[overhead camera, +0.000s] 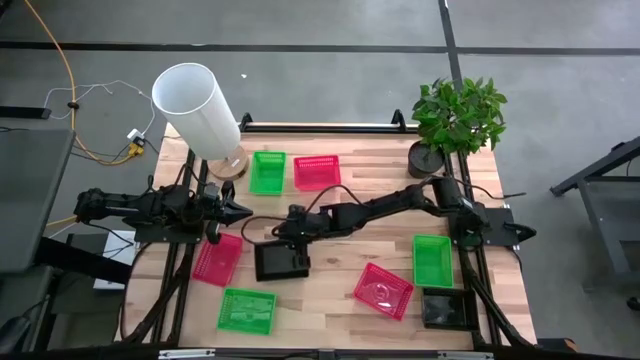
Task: Stack baskets by color
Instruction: Stack the top black bin on the black bin, then stack the right black bin on the left black bin
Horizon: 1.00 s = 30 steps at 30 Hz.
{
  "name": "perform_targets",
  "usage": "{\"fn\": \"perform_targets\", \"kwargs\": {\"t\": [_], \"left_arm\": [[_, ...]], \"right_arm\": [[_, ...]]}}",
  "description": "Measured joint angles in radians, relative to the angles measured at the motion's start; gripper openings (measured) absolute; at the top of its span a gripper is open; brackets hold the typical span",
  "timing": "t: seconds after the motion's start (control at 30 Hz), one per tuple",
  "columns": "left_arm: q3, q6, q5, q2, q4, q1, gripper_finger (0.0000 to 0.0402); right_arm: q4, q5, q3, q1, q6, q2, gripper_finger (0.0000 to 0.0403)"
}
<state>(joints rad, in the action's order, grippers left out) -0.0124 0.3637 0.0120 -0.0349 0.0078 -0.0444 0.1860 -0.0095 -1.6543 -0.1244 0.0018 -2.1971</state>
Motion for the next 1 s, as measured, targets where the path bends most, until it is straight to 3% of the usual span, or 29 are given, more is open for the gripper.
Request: {"fn": "perform_targets", "kwargs": {"t": [0.23, 0.63, 1.0], "left_arm": [[0.0, 0.0, 0.0, 0.0, 0.0, 0.0, 0.0001], [0.0, 0.0, 0.0, 0.0, 0.0, 0.0, 0.0001], [0.0, 0.0, 0.0, 0.0, 0.0, 0.0, 0.0001]], "right_arm": [[-0.001, -0.027, 0.0, 0.024, 0.012, 0.0, 0.0031], [0.013, 0.027, 0.0, 0.038, 0.016, 0.044, 0.0166], [0.113, 0.02, 0.0, 0.041, -0.055, 0.149, 0.0181]]}}
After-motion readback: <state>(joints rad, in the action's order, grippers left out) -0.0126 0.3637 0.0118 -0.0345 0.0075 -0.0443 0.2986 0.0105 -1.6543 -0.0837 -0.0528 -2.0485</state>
